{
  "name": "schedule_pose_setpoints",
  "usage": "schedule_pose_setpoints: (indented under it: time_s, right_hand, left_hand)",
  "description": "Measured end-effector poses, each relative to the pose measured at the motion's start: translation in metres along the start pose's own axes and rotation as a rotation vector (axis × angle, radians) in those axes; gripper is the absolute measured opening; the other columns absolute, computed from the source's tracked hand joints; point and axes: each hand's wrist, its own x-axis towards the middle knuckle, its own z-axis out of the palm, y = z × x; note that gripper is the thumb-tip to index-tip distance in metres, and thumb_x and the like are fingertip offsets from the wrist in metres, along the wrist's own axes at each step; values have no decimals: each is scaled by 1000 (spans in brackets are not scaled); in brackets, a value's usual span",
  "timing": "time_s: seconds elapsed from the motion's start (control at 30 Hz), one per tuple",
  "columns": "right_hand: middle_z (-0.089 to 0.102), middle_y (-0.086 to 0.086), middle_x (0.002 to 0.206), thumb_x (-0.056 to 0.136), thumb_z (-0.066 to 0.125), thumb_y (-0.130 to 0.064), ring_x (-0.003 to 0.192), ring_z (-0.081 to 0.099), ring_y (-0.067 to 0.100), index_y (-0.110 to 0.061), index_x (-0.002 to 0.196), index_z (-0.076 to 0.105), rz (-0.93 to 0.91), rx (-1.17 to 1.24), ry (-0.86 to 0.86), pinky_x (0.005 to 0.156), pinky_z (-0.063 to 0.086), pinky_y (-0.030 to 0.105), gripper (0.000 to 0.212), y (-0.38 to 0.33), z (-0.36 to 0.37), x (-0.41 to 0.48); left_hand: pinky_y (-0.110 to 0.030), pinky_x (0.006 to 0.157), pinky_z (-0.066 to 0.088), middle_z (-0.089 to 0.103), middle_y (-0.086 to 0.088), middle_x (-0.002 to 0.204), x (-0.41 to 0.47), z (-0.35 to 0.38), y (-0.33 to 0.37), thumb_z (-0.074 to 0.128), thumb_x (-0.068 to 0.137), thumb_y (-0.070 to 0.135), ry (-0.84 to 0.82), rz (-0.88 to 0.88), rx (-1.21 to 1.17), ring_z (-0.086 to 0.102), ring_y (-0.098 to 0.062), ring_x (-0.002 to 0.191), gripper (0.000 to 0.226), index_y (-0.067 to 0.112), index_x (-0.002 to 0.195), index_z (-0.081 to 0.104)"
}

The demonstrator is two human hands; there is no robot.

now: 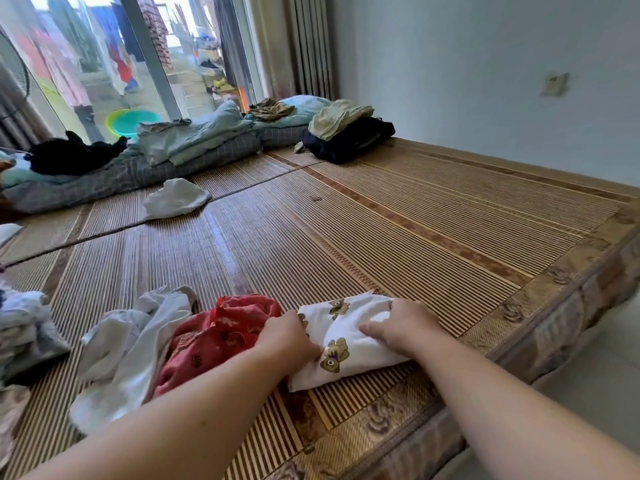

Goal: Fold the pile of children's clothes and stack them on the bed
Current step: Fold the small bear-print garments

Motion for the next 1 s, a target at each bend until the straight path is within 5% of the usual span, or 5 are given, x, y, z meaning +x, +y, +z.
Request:
schedule_pose_setpoints:
  time_s: [0.3,0.43,0.6,0.83,1.0]
  right_hand:
    - [59,2,103,82,67,-16,85,56,14,-16,119,49,-105,438,-78,59,41,25,41,-1,-11,-9]
    - [47,-7,120,84,69,-6,93,57,11,-43,144,28,-256,664,-38,72,49,28,81,10,-35,-29]
    - [72,-4,105,80,69,2,88,71,19,-43,114,62,-393,716,-168,81,58,42,57,-3,-63,-69]
    - [64,-9,107,73,77,-1,82,72,15,-42,126,51,-626,510,-293,71,60,37,71,-114,-41,-127]
    - [56,-11,107,73,79,-6,73,65,1,-35,140,42,-792,399,-354,60,50,11,82,-227,20,-167]
  left_hand:
    - [-20,71,51,59,1,114,-12,0,12,64,85,22,10,119,-136,60,-13,92,61,24,139,37]
    - [-13,74,49,50,-1,139,-33,-11,7,64,86,10,40,295,-510,59,-7,98,73,36,145,30]
    - [-40,82,58,42,-9,143,-75,-36,-23,59,83,-10,-311,195,-1008,69,-28,96,63,40,122,59]
    - [-22,80,55,51,7,127,-145,-99,-136,56,89,-2,185,286,-937,63,-12,98,66,29,144,38]
    - [-21,80,55,53,4,132,-193,-161,-243,57,86,-6,462,224,-776,64,-8,99,69,28,144,38]
